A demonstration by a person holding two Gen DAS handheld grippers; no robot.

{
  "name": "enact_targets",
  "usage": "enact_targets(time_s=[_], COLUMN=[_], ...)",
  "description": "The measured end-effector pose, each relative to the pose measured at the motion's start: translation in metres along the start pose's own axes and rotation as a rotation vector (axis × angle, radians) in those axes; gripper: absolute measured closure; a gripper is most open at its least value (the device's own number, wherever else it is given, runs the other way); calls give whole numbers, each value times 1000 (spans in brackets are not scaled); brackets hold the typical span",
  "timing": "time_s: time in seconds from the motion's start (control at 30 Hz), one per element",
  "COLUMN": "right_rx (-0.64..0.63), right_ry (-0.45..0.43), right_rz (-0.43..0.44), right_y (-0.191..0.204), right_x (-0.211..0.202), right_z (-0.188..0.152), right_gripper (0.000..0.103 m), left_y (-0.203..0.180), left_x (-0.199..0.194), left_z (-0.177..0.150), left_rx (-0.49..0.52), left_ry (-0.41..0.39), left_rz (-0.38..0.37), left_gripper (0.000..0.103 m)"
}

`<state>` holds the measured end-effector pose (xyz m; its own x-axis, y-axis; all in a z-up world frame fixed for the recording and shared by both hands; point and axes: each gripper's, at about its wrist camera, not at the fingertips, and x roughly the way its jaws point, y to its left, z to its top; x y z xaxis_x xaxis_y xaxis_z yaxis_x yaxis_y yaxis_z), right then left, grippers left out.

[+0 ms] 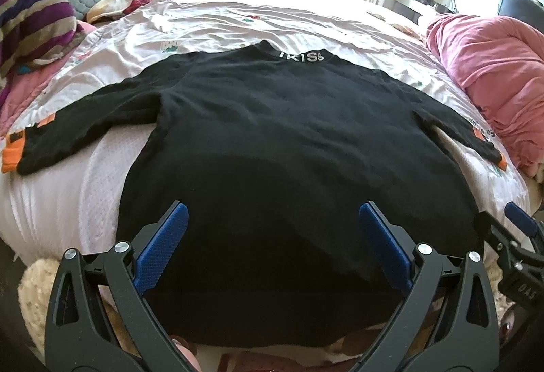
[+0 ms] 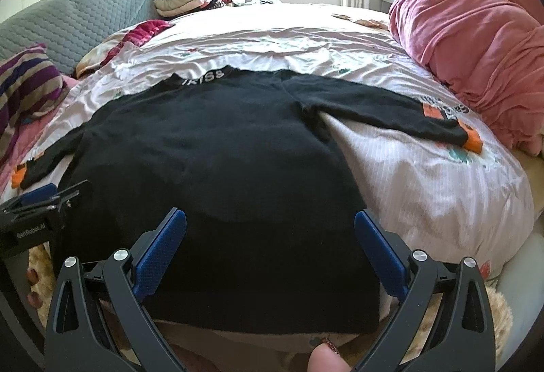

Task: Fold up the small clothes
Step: 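Move the right tool toward the orange cuff of a sleeve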

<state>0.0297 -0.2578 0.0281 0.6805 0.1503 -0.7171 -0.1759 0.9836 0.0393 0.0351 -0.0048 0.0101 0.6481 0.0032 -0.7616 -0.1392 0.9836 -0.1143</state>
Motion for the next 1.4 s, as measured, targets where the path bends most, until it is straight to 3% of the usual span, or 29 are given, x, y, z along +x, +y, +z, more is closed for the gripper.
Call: enact_targets(time_s=[0.37, 1.0, 1.4], right_rx=[45, 106, 186], right_ry=[3, -84, -112], right_rz=[37, 60, 11], right_y=[-9, -28, -61], right_x=[11, 32, 58], right_z=[39, 130, 166], right_gripper=[4, 4, 4], left_y=[-5, -22, -30], left_x=[8, 38, 60], left_z=[27, 81, 119], left_rx=[-7, -8, -31], left_ry=[-18, -6, -11], left_rz=[1, 16, 1], left_gripper=[8, 8, 8])
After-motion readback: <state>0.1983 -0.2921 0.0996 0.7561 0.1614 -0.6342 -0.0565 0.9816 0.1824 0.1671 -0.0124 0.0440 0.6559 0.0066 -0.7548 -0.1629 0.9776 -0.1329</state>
